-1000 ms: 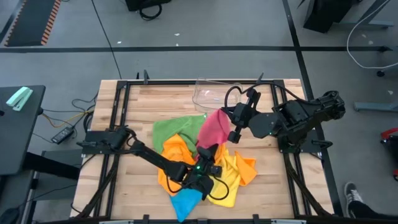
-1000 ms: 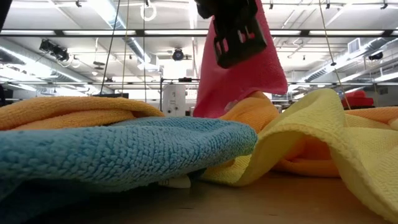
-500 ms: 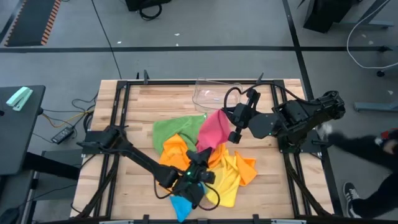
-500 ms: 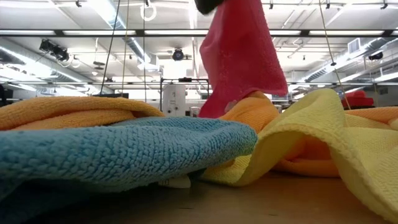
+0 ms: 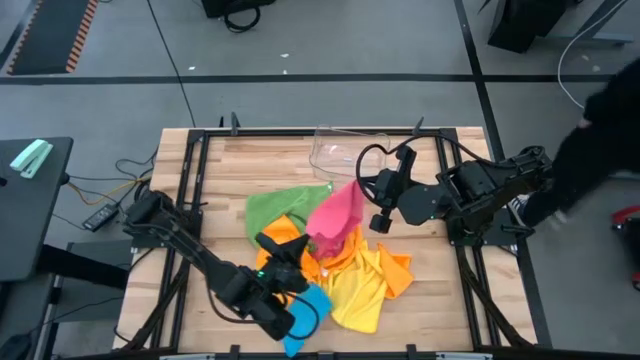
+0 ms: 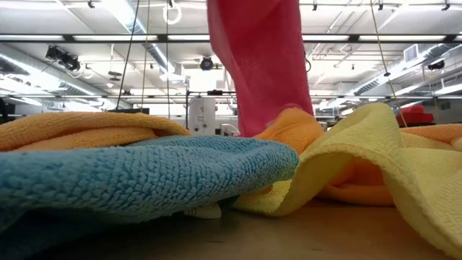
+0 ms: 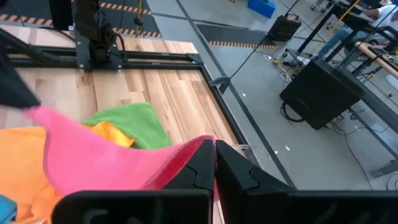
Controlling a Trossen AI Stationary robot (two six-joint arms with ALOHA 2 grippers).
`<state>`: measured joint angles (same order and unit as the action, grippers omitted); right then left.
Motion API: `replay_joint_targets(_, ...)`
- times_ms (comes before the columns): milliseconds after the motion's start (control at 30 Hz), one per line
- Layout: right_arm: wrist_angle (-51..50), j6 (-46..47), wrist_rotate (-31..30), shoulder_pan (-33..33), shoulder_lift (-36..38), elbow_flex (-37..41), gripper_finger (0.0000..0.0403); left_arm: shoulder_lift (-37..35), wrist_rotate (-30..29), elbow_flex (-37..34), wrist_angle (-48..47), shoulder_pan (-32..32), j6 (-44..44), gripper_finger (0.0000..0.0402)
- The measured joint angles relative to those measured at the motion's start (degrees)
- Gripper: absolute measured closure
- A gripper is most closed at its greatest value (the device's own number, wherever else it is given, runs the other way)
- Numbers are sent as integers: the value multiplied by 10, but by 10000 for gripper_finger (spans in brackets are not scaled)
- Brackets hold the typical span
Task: Fold microfiber towels
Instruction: Fold the pink microfiber cloth
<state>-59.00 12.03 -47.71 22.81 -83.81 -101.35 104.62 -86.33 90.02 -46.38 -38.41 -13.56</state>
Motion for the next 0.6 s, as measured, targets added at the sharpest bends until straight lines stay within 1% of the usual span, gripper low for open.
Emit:
replay_joint_targets(67,-7,2,0,0,0,0,390,-9,0,0,-53,-5,-63,396)
replay_joint_targets(133,-23,13,5,0,0,0,390,-14,-1,0,-79,-6,-104,393)
replay_joint_targets(200,-40,27,32,1,0,0,390,-15,-1,0,-76,-5,-112,393)
replay_joint_targets(267,-53,41,61,9,0,0,390,-15,1,0,-51,-4,-92,395)
replay_joint_targets(367,-58,50,73,37,0,0,390,-16,18,0,34,3,1,397)
replay_joint_targets(500,-58,60,73,82,0,0,390,-16,71,0,184,14,174,389)
replay_joint_targets(600,-59,76,73,114,1,0,390,-16,87,0,240,18,251,387)
